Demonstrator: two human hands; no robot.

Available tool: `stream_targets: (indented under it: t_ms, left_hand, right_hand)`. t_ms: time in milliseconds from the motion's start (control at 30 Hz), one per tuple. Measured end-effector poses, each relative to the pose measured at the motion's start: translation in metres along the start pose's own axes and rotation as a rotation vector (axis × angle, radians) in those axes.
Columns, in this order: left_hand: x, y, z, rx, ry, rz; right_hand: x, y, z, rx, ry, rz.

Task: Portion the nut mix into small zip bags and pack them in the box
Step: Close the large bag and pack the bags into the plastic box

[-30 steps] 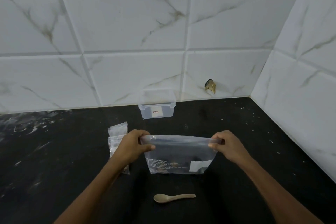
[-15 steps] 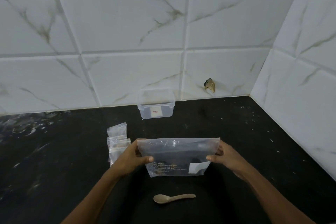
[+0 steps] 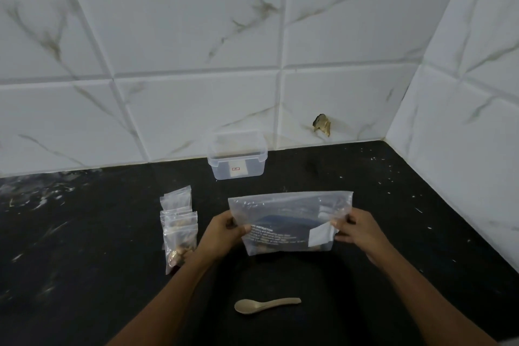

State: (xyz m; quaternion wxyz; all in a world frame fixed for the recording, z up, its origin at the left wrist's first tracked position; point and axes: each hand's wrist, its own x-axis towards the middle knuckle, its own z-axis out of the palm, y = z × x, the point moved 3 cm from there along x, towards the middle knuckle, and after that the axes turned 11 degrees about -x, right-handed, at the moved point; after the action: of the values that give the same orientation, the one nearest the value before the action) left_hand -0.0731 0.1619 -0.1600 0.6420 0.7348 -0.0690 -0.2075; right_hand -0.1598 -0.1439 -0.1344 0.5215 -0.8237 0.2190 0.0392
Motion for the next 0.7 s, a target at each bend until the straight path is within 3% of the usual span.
stream_targets:
  t_ms: [267,700]
  left_hand:
    - [0.041,0.020,0.044,0.075,-0.032,0.005]
    - [0.054,0.016,0.056,0.172,-0.168,-0.092]
  right_hand:
    - [0.018,0.006,-0.049,0.047,0.184,0.073]
    - [0.020,0.033,-0.046,0.011,0.248,0.247]
